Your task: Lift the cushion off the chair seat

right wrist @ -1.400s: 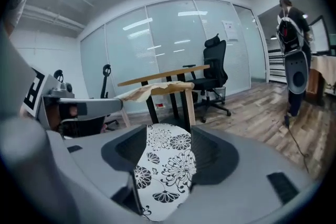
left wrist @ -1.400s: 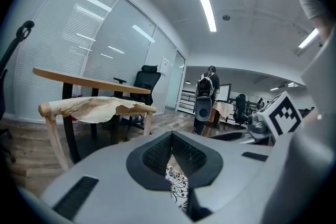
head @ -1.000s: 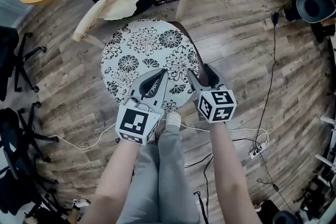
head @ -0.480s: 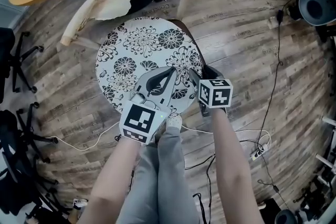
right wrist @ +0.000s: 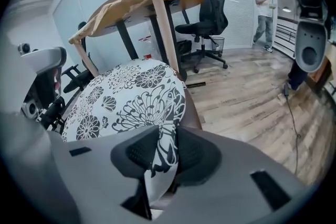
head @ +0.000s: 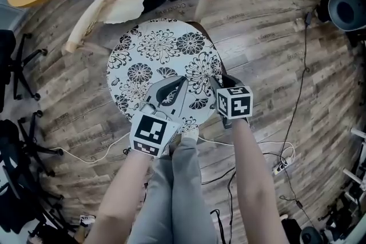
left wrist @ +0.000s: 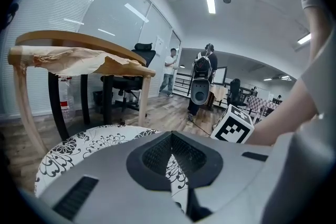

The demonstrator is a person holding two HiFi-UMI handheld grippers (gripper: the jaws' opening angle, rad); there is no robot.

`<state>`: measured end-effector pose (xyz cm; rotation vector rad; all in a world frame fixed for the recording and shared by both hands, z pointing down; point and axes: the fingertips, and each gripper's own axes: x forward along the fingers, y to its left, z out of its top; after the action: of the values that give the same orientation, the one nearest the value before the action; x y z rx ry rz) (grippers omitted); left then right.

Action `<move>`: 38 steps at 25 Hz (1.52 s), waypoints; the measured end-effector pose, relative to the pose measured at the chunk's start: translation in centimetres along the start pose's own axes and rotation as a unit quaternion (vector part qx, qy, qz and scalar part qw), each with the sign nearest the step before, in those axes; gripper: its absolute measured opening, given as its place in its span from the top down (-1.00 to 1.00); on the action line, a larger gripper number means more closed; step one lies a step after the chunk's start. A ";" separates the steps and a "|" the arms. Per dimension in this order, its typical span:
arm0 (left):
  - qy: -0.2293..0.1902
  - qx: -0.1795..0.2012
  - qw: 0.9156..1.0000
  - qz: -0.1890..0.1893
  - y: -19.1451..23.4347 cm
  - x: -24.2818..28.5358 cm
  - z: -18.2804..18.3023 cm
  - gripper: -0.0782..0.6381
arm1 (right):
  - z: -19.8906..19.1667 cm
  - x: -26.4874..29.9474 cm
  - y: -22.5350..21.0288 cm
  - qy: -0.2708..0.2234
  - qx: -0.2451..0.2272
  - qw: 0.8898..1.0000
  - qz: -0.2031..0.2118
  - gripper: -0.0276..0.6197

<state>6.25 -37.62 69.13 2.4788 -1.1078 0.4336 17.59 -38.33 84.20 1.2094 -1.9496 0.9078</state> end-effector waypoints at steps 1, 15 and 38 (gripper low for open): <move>0.001 -0.002 1.000 0.000 0.0 0.0 -0.1 0.77 | 0.1 -0.1 0.1 0.000 -0.006 1.000 -0.002 0.61; -0.006 -0.006 1.000 0.014 0.5 -2.2 2.7 0.77 | 2.7 -4.2 1.9 -0.046 -0.014 0.999 -0.016 0.79; -0.049 -0.014 0.998 0.025 -1.5 -8.2 10.3 0.77 | 9.4 -17.3 8.9 -0.156 -0.020 0.987 0.017 0.79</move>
<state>3.38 -36.30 56.32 2.4755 -1.2067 0.3125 13.88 -35.18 63.19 1.3634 -2.2269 0.7251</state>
